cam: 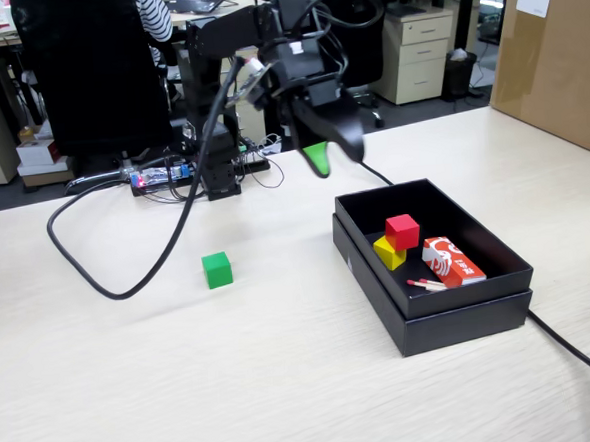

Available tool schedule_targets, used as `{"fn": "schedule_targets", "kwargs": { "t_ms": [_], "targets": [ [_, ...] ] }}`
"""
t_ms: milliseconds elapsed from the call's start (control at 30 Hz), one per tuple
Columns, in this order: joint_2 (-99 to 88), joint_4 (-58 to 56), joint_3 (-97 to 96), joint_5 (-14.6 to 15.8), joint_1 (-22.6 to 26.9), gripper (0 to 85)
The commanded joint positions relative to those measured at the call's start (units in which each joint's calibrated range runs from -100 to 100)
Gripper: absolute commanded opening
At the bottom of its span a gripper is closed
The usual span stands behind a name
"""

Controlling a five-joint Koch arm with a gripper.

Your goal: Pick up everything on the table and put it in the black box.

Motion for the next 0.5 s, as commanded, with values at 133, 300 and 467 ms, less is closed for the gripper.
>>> {"fn": "schedule_targets", "kwargs": {
  "t_ms": [133, 300, 467],
  "targets": [
    [-17.2, -0.02, -21.2, -5.32, -7.33, 49.3],
    [-15.13, 1.88, -28.91, -7.18, -10.79, 49.6],
    [-8.48, 4.39, -29.18, -8.01, -12.65, 49.5]
  ]
}}
